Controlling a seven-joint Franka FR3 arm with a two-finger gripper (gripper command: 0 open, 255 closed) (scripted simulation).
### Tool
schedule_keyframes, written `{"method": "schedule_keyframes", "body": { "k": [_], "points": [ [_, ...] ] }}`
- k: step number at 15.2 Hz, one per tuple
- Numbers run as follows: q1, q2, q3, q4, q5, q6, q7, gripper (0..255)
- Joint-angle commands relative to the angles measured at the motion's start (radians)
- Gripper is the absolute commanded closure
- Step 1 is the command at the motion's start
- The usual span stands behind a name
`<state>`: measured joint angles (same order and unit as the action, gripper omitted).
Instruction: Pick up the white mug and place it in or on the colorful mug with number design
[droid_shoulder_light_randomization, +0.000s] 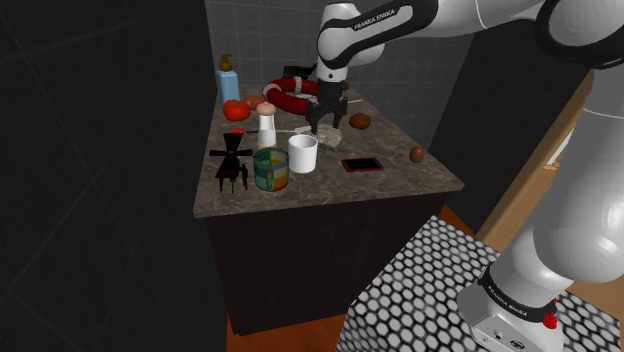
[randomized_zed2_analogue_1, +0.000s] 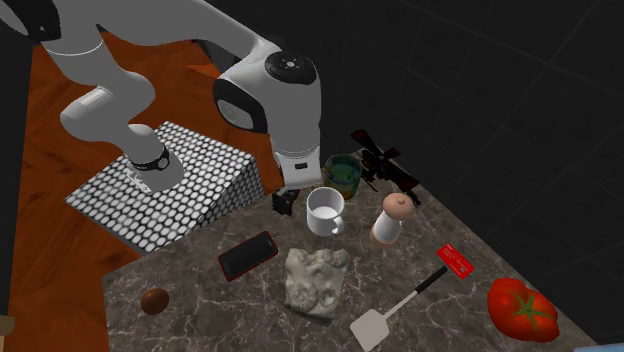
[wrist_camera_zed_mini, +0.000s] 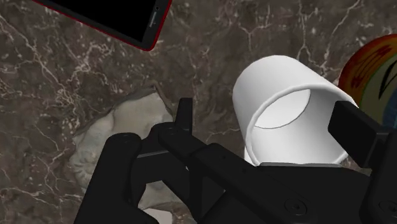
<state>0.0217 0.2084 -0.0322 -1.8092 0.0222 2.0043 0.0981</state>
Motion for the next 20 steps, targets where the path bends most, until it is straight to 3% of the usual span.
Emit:
{"method": "schedule_keyframes", "body": {
  "k": [1, 4, 11, 19, 20],
  "points": [
    [-0.001, 0.085, 0.001, 0.085, 0.002, -0.003, -0.003, 0],
    [-0.002, 0.183, 0.002, 0.192, 0.004, -0.017, -0.005, 0],
    [-0.002, 0.216, 0.003, 0.136, 0.005, 0.071, -0.006, 0],
    [-0.002, 0.215, 0.003, 0.136, 0.005, 0.071, -0.006, 0],
    [-0.002, 0.215, 0.003, 0.136, 0.005, 0.071, -0.006, 255]
  ]
}}
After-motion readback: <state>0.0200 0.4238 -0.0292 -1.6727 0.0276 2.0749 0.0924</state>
